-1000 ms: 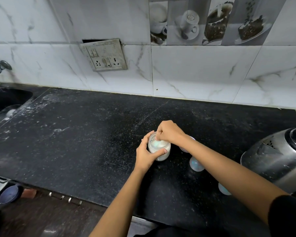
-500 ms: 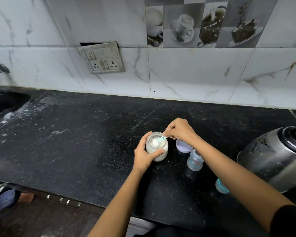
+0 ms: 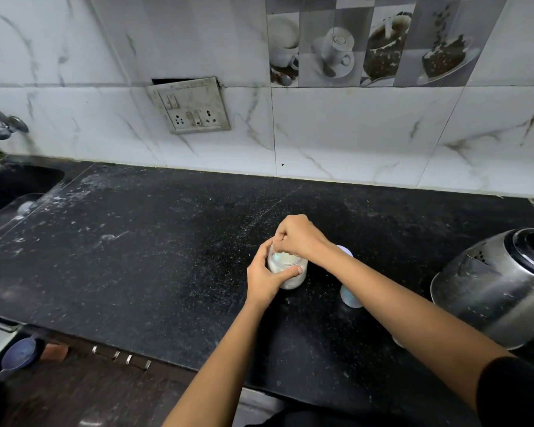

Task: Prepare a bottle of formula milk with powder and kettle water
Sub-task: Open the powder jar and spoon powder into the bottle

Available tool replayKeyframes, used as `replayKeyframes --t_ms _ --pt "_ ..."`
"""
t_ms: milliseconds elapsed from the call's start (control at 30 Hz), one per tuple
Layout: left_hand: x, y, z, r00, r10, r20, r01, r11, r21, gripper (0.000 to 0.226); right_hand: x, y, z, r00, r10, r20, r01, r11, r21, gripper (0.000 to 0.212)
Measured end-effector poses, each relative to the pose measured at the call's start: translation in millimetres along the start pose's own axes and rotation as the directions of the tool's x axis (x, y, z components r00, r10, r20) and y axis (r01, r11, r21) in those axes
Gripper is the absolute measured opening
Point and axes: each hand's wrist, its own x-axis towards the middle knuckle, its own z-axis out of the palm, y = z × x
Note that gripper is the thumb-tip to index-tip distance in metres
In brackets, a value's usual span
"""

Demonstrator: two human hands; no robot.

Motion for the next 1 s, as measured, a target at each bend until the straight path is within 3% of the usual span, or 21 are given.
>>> replayKeyframes --t_ms 300,633,733,833,1000 --pt "0.6 -5.1 2.9 1.0 -0.015 -0.011 0.015 1.0 0.019 0.079 -14.3 41.3 -29.6 0.989 0.107 -0.107 -0.081 0.971 0.225 0.006" --pt "-1.1 2.8 3.2 1.0 -0.001 0.002 0.001 0.995 0.097 0.091 -24.8 63.5 -31.4 0.971 0.22 -0.096 -0.146 0.859 0.491 0.005" --pt "-10.9 13.0 9.0 0.994 0.074 -0.079 -0.061 0.986 0.156 0.1 -30.7 67.1 -39.3 0.963 0.256 -0.088 -0.16 0.8 0.578 0.006" --pt "-25.9 23.0 21.8 0.969 0.209 -0.133 -0.182 0.965 0.187 0.095 -43.2 73.1 -52.5 0.951 0.289 -0.11 -0.152 0.746 0.648 0.011" --pt "-50.2 24.5 49.4 0.947 0.318 0.046 -0.321 0.932 0.171 0.088 -74.7 91.3 -73.6 0.924 0.353 -0.146 -0.125 0.641 0.757 0.012"
